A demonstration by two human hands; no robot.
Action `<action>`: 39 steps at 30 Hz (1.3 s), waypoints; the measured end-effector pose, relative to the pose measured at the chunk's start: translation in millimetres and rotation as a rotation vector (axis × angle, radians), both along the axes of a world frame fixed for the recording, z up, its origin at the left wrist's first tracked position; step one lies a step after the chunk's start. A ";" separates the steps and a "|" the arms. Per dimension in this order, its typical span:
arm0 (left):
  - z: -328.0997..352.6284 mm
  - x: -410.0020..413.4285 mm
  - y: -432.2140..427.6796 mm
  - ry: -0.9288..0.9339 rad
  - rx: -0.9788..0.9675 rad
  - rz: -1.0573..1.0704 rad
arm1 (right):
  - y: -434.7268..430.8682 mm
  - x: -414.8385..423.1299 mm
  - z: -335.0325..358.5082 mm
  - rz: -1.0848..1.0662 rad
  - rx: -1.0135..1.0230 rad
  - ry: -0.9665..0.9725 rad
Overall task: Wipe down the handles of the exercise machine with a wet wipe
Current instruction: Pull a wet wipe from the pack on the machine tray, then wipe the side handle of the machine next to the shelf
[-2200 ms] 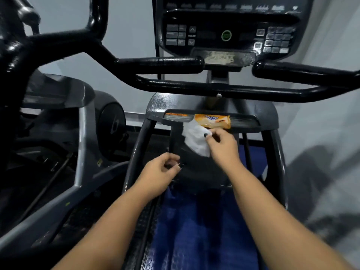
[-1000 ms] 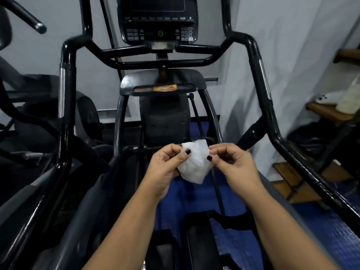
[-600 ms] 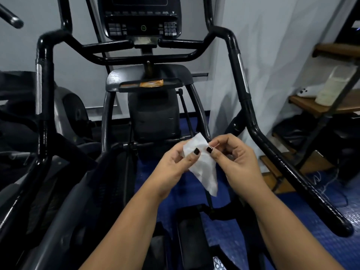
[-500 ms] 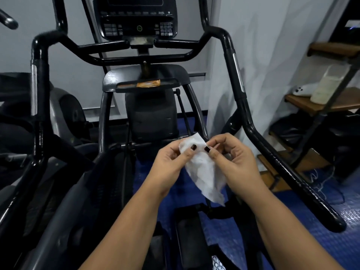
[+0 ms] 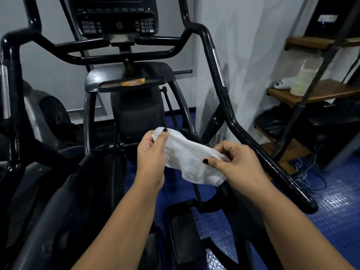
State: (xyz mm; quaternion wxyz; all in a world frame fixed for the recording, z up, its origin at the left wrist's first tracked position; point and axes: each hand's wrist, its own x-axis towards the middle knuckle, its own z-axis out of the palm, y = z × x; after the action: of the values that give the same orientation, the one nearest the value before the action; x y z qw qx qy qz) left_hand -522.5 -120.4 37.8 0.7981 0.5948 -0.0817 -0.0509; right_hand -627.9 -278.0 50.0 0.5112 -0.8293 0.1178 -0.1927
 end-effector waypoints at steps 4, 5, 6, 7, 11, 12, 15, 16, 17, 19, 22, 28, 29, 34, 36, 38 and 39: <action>-4.4 -1.6 -10.4 0.041 -0.059 0.056 | -10.4 -12.1 2.5 -0.049 0.075 -0.056; -4.8 -1.6 -12.6 0.021 -0.074 0.053 | -13.0 -14.5 3.2 -0.039 0.129 -0.074; -5.3 -1.9 -14.7 -0.014 -0.079 0.039 | -15.3 -17.2 3.6 -0.027 0.200 -0.098; -5.2 -2.7 -15.2 -0.051 -0.076 0.010 | -16.7 -19.2 4.3 -0.019 0.272 -0.128; -5.4 -7.5 -16.7 -0.085 -0.004 -0.130 | -26.6 -25.7 8.0 -0.051 0.377 -0.262; -6.6 -7.9 -17.4 -0.079 0.001 -0.179 | -30.1 -27.6 8.9 -0.036 0.376 -0.286; -10.3 -10.2 -19.8 -0.050 0.003 -0.341 | -43.8 -35.4 10.7 -0.025 0.314 -0.283; -12.7 -11.2 -21.5 -0.045 0.011 -0.369 | -48.5 -38.3 11.4 -0.052 0.267 -0.257; -14.4 -13.1 -23.8 -0.043 0.024 -0.383 | -53.5 -41.0 11.4 -0.091 0.223 -0.234; -18.4 -19.9 -31.5 -0.044 0.063 -0.389 | -65.5 -46.1 9.8 -0.165 0.188 -0.209; -26.4 -34.2 -48.0 -0.055 0.116 -0.395 | -88.2 -52.6 7.4 -0.278 0.093 -0.097; -46.3 -64.4 -85.7 0.014 0.137 -0.473 | -133.0 -75.1 6.3 -0.403 -0.139 0.230; -48.7 -68.3 -90.6 0.017 0.146 -0.489 | -139.2 -78.7 6.0 -0.426 -0.160 0.251; -66.7 -83.4 -114.1 0.050 0.226 -0.596 | -166.6 -88.6 -6.1 -0.513 -0.198 0.433; -73.8 -87.1 -119.5 0.069 0.260 -0.637 | -174.4 -88.5 -16.7 -0.517 -0.197 0.497; -76.8 -90.1 -121.6 0.099 0.259 -0.676 | -175.7 -86.9 -27.7 -0.520 -0.214 0.566; -77.9 -90.8 -121.6 0.110 0.258 -0.686 | -174.3 -85.8 -31.6 -0.534 -0.253 0.582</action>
State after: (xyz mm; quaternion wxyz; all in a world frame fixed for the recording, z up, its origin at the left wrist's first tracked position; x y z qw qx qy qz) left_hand -613.3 -242.1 -40.0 0.6564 0.6249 -0.2260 -0.3572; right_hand -713.7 -452.3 18.4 0.2827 -0.8457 0.4438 -0.0890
